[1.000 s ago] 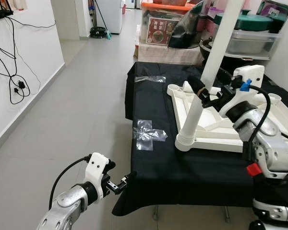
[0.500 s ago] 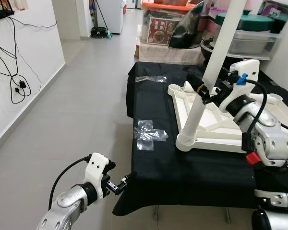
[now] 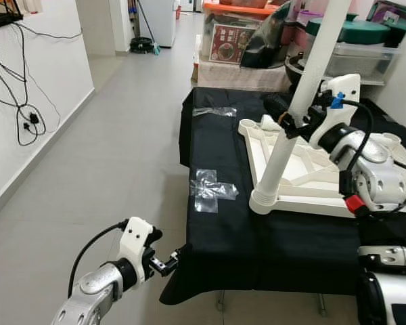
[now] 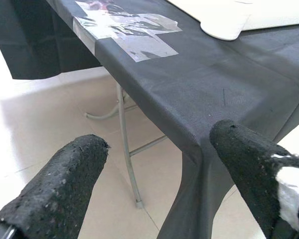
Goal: Building children table
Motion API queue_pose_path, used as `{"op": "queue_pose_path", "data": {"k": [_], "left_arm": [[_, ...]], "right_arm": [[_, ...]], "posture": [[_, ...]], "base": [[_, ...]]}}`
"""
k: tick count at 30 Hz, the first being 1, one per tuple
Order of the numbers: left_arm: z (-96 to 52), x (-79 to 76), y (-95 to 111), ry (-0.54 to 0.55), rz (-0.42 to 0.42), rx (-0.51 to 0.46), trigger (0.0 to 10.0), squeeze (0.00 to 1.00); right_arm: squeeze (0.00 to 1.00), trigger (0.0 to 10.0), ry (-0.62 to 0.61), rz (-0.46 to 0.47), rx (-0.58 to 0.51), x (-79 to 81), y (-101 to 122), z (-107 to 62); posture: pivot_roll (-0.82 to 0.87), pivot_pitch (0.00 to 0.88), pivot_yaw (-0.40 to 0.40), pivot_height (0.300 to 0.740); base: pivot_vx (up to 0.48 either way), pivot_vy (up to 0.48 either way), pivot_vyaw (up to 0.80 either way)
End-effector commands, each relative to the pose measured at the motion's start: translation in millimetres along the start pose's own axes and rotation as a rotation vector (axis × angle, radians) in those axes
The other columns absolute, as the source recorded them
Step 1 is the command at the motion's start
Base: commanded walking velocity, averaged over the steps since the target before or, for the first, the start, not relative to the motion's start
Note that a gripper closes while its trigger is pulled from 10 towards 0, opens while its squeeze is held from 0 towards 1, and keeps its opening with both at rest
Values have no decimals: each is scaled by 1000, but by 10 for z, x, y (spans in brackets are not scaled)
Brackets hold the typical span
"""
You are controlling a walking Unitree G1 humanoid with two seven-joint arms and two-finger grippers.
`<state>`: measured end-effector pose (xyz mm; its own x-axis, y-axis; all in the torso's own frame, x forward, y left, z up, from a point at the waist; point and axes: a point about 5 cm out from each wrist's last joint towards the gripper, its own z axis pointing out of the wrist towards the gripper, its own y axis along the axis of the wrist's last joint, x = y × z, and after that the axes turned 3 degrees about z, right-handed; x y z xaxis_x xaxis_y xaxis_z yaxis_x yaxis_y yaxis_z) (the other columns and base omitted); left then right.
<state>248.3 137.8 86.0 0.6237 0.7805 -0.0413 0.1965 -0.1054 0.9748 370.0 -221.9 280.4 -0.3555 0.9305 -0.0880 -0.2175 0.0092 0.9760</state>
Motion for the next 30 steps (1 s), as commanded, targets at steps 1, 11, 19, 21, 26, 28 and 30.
{"op": "queue_pose_path", "data": {"k": [1, 11, 19, 21, 26, 28, 30], "left_arm": [[-13, -12, -3, 1, 10, 8, 10000, 0], [-7, -16, 1, 1, 8, 5, 10000, 0], [6, -25, 2, 0, 6, 2, 10000, 0], [9, -27, 0, 0, 5, 2, 10000, 0], [13, -29, -4, 0, 5, 2, 10000, 0], [14, -30, -4, -1, 5, 2, 10000, 0], [18, -31, -4, -1, 5, 1, 10000, 0]], "right_arm": [[1000, 10000, -4, -31, 0, -33, 46, 27], [1000, 10000, -49, -13, 16, -128, 39, 72], [1000, 10000, -17, -9, 2, -103, 85, 98], [1000, 10000, -12, -10, 1, -100, 87, 101], [1000, 10000, -10, -14, -7, -104, 104, 106], [1000, 8745, -11, -15, -9, -109, 106, 109], [984, 0, -24, -16, -15, -132, 110, 106]], "posture": [[-9, 0, -92, 740], [-11, 0, -92, 740], [-16, 0, -95, 740], [-17, 0, -94, 740], [-20, 0, -93, 740], [-21, 0, -93, 740], [-23, 0, -93, 740]], "base": [[0, 0, 0], [0, 0, 0], [0, 0, 0], [0, 0, 0], [0, 0, 0], [0, 0, 0], [0, 0, 0]]}}
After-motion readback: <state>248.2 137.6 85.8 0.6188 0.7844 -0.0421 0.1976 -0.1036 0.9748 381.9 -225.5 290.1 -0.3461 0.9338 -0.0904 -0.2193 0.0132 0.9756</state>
